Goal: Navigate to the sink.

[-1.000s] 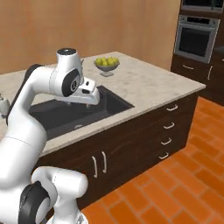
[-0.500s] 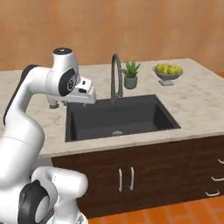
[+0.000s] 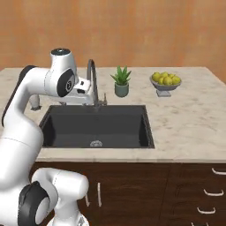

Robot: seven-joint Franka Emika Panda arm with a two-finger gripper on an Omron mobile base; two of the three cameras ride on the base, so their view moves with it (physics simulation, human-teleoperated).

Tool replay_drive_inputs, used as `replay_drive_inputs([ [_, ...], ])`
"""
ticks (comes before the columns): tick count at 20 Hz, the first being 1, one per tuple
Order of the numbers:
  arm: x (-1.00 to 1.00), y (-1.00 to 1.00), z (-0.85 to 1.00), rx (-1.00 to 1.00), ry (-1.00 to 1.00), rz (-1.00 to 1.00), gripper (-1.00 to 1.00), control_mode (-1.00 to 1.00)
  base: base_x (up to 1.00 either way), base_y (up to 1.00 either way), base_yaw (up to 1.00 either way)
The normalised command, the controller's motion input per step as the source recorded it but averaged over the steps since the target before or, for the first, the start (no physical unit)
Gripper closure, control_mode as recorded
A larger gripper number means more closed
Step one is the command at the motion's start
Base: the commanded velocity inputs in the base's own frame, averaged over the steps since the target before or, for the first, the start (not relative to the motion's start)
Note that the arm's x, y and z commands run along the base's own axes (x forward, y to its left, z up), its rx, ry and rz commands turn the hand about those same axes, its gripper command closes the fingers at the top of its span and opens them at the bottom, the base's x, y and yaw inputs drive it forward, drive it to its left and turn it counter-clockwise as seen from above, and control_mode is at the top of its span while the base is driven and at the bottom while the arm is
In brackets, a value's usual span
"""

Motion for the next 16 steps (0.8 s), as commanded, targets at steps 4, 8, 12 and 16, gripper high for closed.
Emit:
replay_drive_inputs([
  [4,0.0,0.0,0.0,0.0,0.0,0.0,-1.0,1.0,0.97,-0.5,0.3],
  [8,0.0,0.0,0.0,0.0,0.0,0.0,-1.0,1.0,1.0,-0.27,0.21],
  [12,0.0,0.0,0.0,0.0,0.0,0.0,-1.0,1.0,0.96,-0.18,0.28],
  [16,0.0,0.0,0.0,0.0,0.0,0.0,-1.0,1.0,0.98,-0.11,0.32],
])
